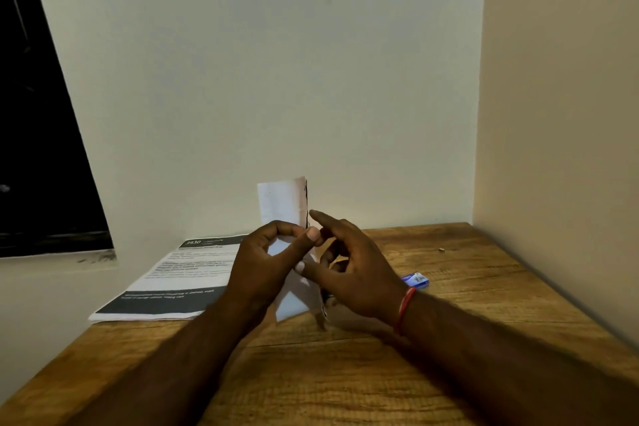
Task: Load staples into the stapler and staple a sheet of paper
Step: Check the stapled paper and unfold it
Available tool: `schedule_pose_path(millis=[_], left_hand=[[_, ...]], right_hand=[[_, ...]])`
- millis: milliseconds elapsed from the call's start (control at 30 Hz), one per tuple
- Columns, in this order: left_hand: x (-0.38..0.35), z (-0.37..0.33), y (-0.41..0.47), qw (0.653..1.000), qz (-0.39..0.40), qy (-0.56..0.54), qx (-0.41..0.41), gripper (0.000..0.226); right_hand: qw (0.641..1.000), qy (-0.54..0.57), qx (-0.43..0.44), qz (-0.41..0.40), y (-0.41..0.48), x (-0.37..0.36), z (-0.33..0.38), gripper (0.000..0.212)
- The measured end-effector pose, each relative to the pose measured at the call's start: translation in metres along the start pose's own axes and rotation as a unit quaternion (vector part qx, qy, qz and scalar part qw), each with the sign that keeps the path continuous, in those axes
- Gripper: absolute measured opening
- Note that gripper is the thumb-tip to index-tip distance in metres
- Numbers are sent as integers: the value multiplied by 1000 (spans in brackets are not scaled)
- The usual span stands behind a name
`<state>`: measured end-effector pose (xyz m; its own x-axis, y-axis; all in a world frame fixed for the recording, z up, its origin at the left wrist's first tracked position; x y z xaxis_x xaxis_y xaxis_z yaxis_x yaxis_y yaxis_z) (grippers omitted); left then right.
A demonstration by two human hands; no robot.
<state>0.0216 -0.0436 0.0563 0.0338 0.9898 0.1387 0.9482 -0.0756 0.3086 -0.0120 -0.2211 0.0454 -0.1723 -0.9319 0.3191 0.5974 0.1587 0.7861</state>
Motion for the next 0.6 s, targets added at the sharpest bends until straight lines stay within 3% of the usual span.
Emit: schedule_pose_path(millis=[200,367,600], left_hand=[[2,7,8,999,13,-26,23,77],[-1,9,9,996,51,-58,40,75],[-1,10,11,994,46,-83,58,82]], right_hand=[[998,39,-35,-21,2,8,-6,88],[999,21,-30,-13,3,8,-7,82],[996,56,-56,-28,5,9,-13,72]])
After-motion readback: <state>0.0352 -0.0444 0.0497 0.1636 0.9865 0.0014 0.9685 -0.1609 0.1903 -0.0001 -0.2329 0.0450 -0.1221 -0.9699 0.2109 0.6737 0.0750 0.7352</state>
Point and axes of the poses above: each hand's wrist, its own y-axis towards the middle knuckle, its own x-axis out of the back of the hand, z = x × y, the point moved 5 cm from there along y, towards the middle knuckle, and after that the axes turned 14 degrees about x, right-handed, at the moved point
